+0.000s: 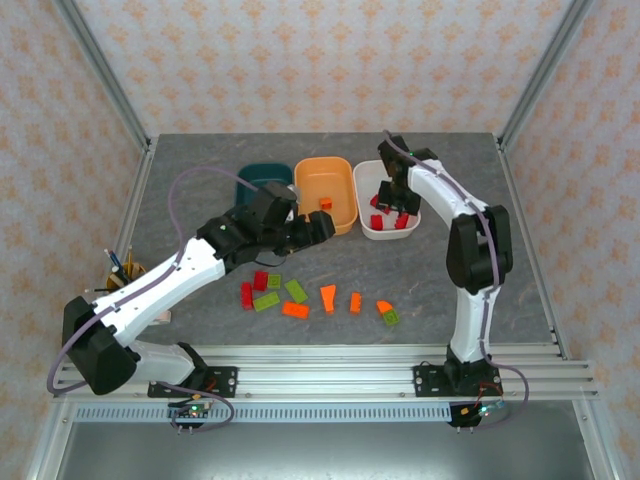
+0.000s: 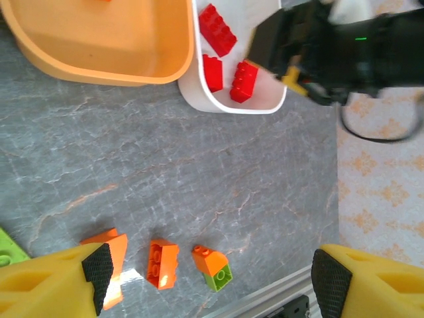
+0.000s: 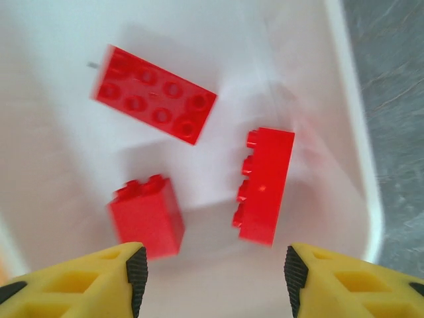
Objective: Sort the legos into containers by color
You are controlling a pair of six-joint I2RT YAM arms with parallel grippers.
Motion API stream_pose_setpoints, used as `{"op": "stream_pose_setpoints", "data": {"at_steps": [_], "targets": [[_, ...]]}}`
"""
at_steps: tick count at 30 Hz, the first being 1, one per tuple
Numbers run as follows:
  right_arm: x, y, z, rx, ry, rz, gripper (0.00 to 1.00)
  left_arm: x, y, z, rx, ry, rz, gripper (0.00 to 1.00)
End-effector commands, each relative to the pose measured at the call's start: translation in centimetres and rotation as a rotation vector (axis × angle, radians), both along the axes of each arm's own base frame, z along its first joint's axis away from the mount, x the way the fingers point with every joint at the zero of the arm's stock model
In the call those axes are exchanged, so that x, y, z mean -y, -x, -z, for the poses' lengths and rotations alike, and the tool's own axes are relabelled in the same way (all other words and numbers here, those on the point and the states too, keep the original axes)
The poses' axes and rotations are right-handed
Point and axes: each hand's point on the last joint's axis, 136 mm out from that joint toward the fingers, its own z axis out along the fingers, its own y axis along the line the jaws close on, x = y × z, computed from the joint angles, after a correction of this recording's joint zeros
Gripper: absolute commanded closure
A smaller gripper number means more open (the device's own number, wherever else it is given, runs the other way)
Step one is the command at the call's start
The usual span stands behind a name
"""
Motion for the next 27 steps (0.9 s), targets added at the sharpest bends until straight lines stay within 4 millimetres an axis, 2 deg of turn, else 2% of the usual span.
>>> {"op": "stream_pose_setpoints", "data": {"at_steps": [1,5,9,14,16,18,22,27], "targets": [[-0.5,1.6,-7.3,0.144,0.005,-0.046,0.41,-2.1,1.4,0.3,-0.012,-0.052,-0.043,0.18],[-1.7,5.3,-9.8,0.176,-0.018,-0.106,0.42,-3.6,2.6,0.5,-0.030,-0.071,-0.077,0.19],[-2.7,10.3,-9.9,0.142,-0.014,-0.189,0.42,-4.7,4.0,0.8,-0.045,-0.069,-0.086,0.19],[-4.0,18.0,-6.5,0.006,-0.012,-0.298,0.40,-4.9,5.9,2.3,-0.082,-0.069,-0.034,0.19],[-4.3,21.1,-4.2,-0.066,-0.011,-0.335,0.37,-4.7,6.8,3.1,-0.094,-0.077,0.004,0.19],[-4.3,23.4,-1.8,-0.138,-0.009,-0.361,0.35,-4.8,7.7,4.2,-0.113,-0.091,0.029,0.19],[-4.4,25.5,1.3,-0.238,0.002,-0.417,0.33,-4.9,8.9,5.8,-0.141,-0.094,0.034,0.19],[-4.0,26.4,4.2,-0.351,0.068,-0.470,0.32,-4.8,9.2,6.2,-0.141,-0.089,0.028,0.19]]}}
